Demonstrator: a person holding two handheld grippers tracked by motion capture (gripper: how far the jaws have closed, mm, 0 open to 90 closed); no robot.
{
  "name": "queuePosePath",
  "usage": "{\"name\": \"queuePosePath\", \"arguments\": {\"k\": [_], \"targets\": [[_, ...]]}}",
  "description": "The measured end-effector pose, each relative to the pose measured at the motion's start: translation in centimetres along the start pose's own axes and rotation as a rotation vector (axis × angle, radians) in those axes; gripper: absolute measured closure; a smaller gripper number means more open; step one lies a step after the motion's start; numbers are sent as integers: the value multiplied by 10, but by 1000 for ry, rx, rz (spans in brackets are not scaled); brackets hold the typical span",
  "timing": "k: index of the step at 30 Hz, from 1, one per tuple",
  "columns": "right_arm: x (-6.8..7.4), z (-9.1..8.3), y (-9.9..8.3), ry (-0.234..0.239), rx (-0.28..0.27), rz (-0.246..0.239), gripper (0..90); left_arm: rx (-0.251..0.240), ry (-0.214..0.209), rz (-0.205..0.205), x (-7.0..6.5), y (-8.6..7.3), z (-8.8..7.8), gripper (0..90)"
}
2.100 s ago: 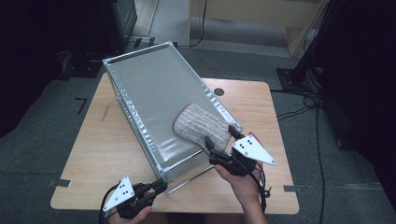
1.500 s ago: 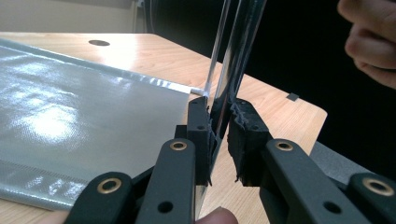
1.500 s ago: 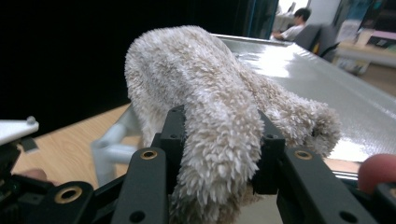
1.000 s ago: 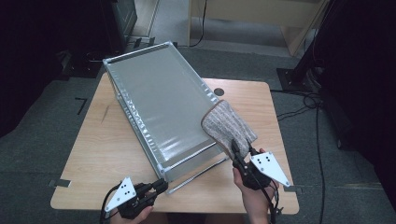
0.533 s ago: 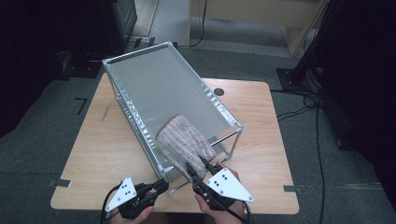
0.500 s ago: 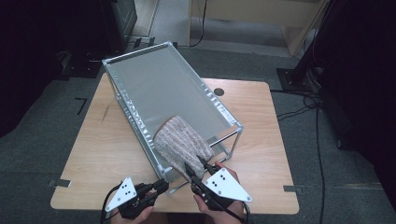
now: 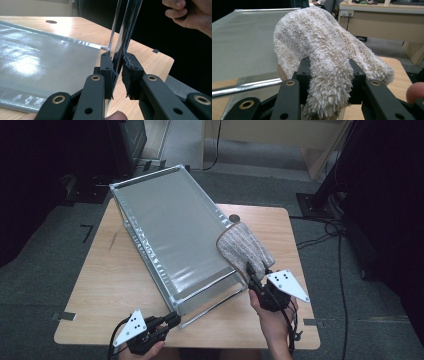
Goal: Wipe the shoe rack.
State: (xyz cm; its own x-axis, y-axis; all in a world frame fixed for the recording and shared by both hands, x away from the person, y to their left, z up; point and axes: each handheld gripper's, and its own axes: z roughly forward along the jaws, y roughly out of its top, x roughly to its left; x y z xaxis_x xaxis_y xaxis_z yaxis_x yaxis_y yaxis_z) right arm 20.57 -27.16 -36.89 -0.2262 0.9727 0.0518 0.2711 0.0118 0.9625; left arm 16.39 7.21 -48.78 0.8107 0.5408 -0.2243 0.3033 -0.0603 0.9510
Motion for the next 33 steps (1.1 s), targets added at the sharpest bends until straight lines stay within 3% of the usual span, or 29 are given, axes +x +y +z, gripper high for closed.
{"name": "queuePosePath", "arguments": {"k": [4, 7, 12, 14, 18, 21, 23, 25, 33], "targets": [[15, 7, 7, 15, -4, -23, 636, -1, -4, 0, -1, 0, 1, 795], [32, 18, 14, 57, -4, -43, 637, 2, -9, 5, -2, -1, 1, 795], [64, 38, 20, 125, 43, -67, 637, 3, -13, 5, -3, -1, 2, 795], [79, 39, 21, 176, 60, -87, 637, 2, -15, 1, -3, -1, 2, 794], [112, 34, 15, 306, 82, -182, 636, 3, -16, 1, -3, -1, 2, 794], [120, 30, 15, 366, 81, -215, 636, 3, -13, 0, -3, -1, 2, 795], [115, 32, 17, 337, 82, -222, 636, 5, -12, 4, -3, -1, 2, 795], [104, 36, 18, 304, 95, -195, 636, 5, -12, 3, -3, -1, 2, 795], [43, 54, 23, 53, 92, -103, 629, 7, -17, 4, -2, -1, 2, 795]]}}
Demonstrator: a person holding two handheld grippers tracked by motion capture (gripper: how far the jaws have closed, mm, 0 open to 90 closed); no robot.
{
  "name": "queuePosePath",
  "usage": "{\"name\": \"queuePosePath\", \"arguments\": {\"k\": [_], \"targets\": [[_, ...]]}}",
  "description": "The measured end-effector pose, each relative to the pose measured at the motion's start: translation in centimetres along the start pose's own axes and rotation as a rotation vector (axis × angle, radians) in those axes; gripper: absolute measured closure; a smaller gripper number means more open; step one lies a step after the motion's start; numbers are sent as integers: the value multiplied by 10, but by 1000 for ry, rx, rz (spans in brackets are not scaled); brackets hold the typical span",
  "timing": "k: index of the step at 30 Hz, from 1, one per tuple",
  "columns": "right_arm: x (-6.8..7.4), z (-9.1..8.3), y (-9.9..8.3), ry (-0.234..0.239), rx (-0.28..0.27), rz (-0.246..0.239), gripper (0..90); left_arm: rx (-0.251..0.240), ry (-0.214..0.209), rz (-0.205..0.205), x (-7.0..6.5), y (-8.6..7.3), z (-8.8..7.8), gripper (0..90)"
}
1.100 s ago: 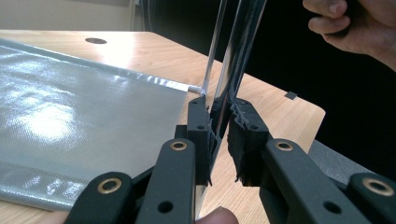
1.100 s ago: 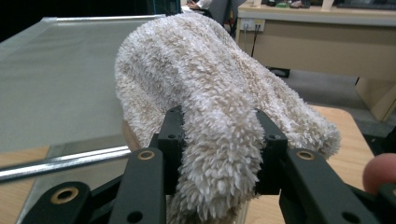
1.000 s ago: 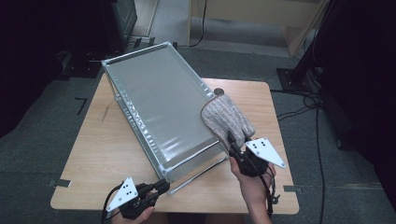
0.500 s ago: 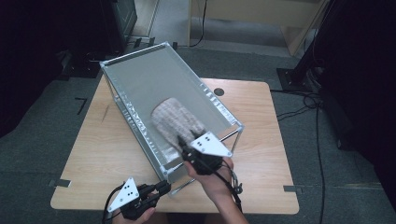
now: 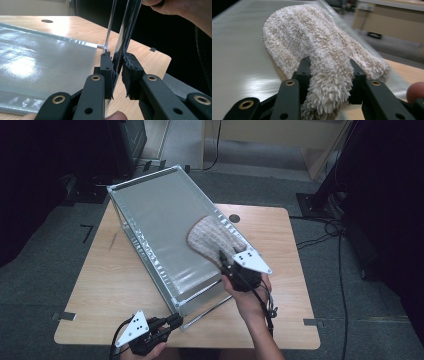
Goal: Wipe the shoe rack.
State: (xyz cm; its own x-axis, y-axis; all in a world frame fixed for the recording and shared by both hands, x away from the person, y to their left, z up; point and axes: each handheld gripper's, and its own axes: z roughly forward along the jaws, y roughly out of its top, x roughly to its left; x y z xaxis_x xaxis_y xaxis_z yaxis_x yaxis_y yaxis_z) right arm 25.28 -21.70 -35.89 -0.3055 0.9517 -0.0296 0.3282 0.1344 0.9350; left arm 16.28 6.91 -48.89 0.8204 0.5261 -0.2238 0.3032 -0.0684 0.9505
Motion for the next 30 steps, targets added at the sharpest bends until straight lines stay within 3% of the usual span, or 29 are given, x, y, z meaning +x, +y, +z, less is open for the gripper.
{"name": "queuePosePath", "arguments": {"k": [4, 6, 8, 11, 16, 18, 20, 22, 24, 30], "targets": [[-15, 2, 1, -100, -10, 26, 626, -1, -2, -2, 0, 0, 0, 795], [-15, 2, 0, -105, -13, 42, 630, -1, -2, -3, 0, 0, 0, 794], [-9, 1, 0, -92, -8, 27, 634, -1, -2, -1, 0, 0, 0, 794], [7, -4, -1, 3, 2, 8, 633, -3, -4, -8, 0, 0, 1, 794], [51, -16, -2, 203, 4, -102, 632, -2, -7, -14, 0, 0, 1, 792], [63, -21, -2, 278, -2, -124, 632, -1, -6, -14, 0, 0, 1, 792], [70, -23, -3, 313, -5, -142, 632, -1, -5, -13, 0, 0, 1, 792], [68, -21, -3, 298, -6, -147, 631, -4, -1, -12, 0, -1, 1, 792], [57, -18, -3, 268, -2, -115, 631, -4, 2, -9, -1, -1, 1, 793], [5, -22, -4, 63, -33, 33, 643, -3, 1, -16, 0, -1, 1, 791]]}}
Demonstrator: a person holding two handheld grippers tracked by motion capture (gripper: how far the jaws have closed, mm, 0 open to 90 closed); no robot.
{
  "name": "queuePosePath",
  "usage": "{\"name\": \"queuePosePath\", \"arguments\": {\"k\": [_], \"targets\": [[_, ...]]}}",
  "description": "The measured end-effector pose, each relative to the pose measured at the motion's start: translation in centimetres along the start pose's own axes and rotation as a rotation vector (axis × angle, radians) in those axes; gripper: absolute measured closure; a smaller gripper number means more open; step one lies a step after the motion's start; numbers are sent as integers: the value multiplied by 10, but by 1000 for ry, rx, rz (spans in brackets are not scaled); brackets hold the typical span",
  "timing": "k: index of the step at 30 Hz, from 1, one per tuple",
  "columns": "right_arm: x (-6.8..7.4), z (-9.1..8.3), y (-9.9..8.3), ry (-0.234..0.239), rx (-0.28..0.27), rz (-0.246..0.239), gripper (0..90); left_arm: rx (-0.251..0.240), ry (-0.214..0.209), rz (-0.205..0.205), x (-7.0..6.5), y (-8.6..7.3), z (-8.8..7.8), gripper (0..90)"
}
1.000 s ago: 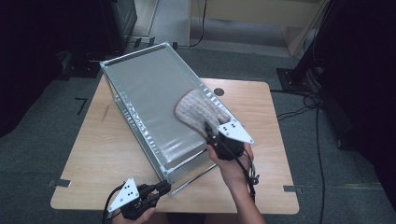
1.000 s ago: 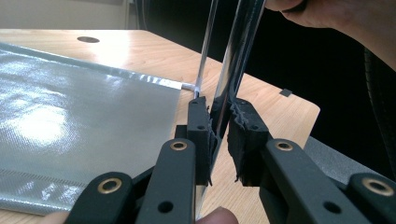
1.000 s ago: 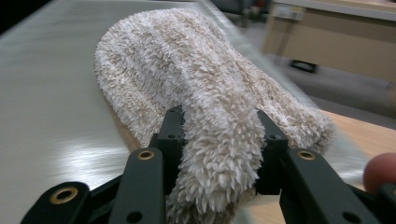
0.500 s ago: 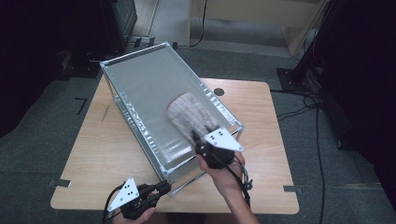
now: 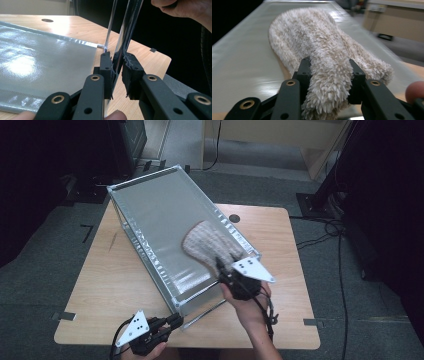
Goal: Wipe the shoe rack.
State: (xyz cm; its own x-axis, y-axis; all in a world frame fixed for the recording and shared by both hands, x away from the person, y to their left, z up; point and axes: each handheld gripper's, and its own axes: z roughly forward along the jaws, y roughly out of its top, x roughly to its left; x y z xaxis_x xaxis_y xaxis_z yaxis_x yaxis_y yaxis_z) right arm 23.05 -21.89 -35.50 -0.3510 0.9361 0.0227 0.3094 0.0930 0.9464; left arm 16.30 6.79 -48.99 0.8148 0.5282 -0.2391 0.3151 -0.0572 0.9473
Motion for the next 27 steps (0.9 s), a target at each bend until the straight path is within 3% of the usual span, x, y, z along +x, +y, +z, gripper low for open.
{"name": "queuePosePath", "arguments": {"k": [3, 6, 12, 17, 20, 24, 27], "targets": [[-18, -16, 1, -58, -59, 29, 646, -4, 5, -2, 1, 0, 0, 790], [-33, -35, -5, -128, -110, 20, 646, -6, 8, -4, 1, 0, 1, 789], [-51, -54, -42, -213, -121, 18, 649, -2, 4, -10, 1, 0, 1, 788], [-49, -56, -74, -249, -136, -25, 649, 1, -7, -6, -1, 0, 2, 788], [-47, -60, -90, -271, -183, -38, 647, 3, -1, -1, -1, 0, 3, 789], [-52, -68, -94, -313, -229, -19, 646, 4, 11, 1, -2, 0, 3, 790], [-63, -74, -89, -331, -232, -7, 645, 5, 13, 2, -2, 0, 3, 790]]}}
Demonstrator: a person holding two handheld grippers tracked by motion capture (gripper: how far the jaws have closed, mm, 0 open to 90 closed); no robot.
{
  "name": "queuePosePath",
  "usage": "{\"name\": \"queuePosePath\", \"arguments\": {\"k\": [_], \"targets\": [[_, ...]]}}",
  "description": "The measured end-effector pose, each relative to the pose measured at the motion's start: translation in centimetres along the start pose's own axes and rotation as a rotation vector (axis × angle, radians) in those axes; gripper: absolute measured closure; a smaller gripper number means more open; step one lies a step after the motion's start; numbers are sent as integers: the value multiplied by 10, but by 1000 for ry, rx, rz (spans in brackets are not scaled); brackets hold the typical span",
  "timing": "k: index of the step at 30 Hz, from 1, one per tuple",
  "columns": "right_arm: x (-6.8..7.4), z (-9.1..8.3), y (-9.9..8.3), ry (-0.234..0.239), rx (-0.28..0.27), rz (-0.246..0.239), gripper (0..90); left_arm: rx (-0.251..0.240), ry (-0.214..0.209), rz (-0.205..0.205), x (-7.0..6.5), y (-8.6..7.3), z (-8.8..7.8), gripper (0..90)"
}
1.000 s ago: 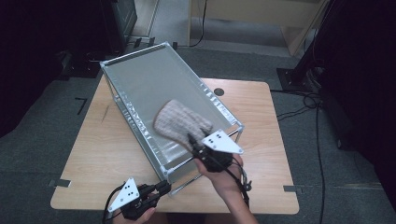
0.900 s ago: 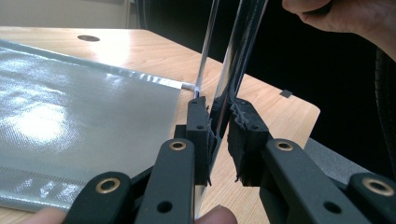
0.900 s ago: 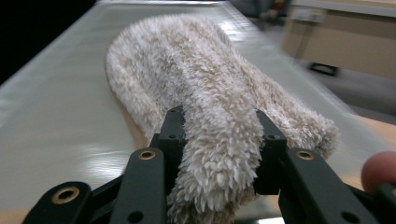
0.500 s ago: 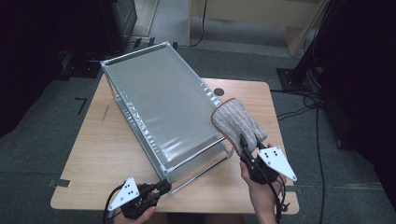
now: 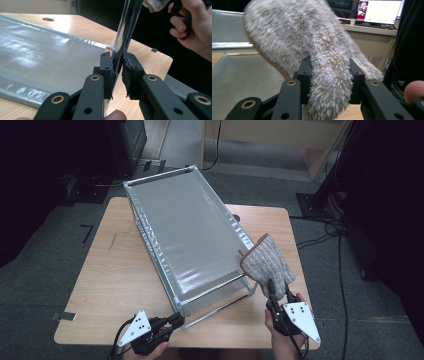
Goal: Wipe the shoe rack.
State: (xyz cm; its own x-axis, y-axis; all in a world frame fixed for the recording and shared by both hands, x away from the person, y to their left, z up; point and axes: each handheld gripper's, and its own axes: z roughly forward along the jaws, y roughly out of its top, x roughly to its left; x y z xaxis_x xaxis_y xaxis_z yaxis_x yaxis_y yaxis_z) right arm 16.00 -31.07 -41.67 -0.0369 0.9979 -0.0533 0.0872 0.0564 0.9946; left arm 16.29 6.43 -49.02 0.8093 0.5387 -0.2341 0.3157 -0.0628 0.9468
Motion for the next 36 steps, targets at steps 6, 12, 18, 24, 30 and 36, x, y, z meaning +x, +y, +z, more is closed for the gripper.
{"name": "queuePosePath", "arguments": {"k": [6, 12, 18, 24, 30, 36], "targets": [[-24, -5, 17, -61, -39, 50, 646, 2, -2, 1, 1, 0, 0, 790], [-37, -6, 17, -98, -21, 53, 644, 2, -2, 1, 0, 0, 1, 789], [-53, -7, 19, -154, -11, 92, 649, 5, 6, -1, 1, 0, 0, 790], [-65, -5, -2, -187, 79, 119, 649, 2, 9, -5, 1, -1, 1, 789], [-25, -4, -49, -115, 204, 35, 647, 5, 10, -9, 1, 0, 2, 788], [31, 1, -71, -72, 252, -44, 649, 9, 6, -22, 1, 0, 2, 785]]}}
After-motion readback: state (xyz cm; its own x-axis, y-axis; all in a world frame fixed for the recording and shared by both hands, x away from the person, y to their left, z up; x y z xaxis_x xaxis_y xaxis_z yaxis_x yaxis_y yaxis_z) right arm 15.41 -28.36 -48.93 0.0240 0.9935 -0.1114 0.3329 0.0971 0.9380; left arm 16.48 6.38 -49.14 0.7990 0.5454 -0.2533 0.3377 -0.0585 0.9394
